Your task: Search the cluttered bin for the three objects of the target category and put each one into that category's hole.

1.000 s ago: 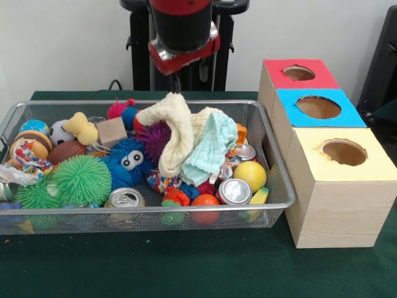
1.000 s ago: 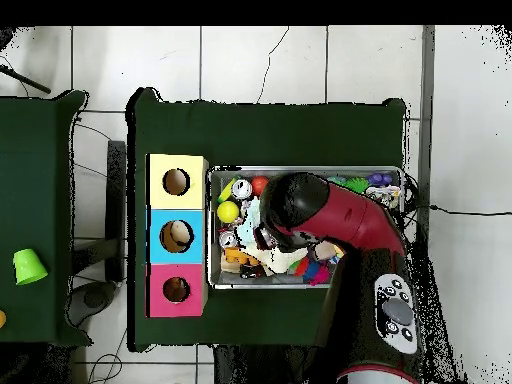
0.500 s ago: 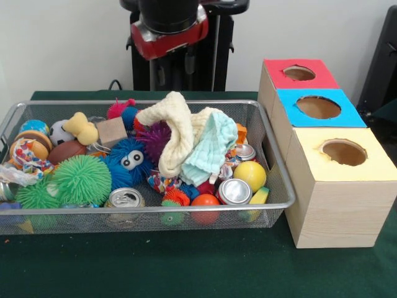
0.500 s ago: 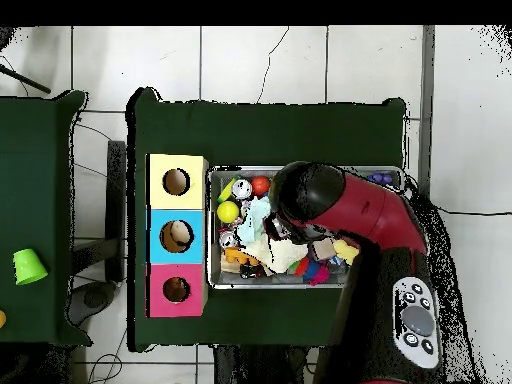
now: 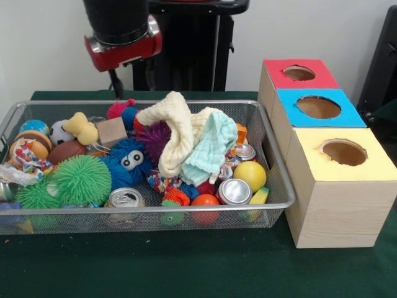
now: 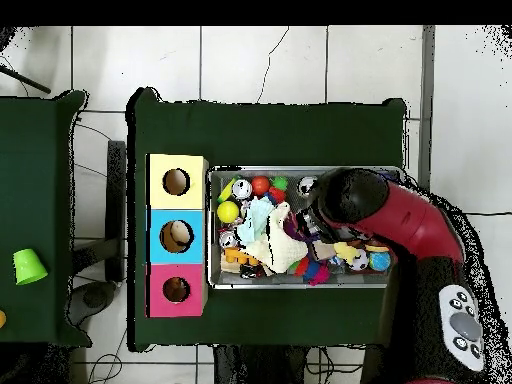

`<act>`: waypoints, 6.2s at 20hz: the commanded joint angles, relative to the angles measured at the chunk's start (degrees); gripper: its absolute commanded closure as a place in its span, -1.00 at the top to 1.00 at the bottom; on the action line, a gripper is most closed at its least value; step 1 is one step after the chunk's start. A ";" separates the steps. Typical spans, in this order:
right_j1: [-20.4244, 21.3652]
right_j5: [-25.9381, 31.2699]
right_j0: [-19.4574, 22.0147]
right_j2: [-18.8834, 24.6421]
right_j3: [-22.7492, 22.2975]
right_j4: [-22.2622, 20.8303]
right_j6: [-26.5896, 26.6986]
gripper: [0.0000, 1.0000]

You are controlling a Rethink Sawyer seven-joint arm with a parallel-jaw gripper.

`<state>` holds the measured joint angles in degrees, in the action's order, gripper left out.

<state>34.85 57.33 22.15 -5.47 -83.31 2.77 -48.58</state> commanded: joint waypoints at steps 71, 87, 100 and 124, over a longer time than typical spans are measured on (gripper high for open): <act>-5.99 -13.36 26.56 26.73 -9.36 -22.99 7.53 1.00; -8.95 -16.11 31.22 30.32 -9.67 -28.05 7.21 1.00; -13.27 -21.96 33.38 31.18 -10.85 -31.61 4.67 1.00; -2.66 -13.52 28.47 33.44 -13.12 -28.54 -1.37 -1.00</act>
<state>28.19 37.78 55.50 25.01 -94.21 -25.36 -48.58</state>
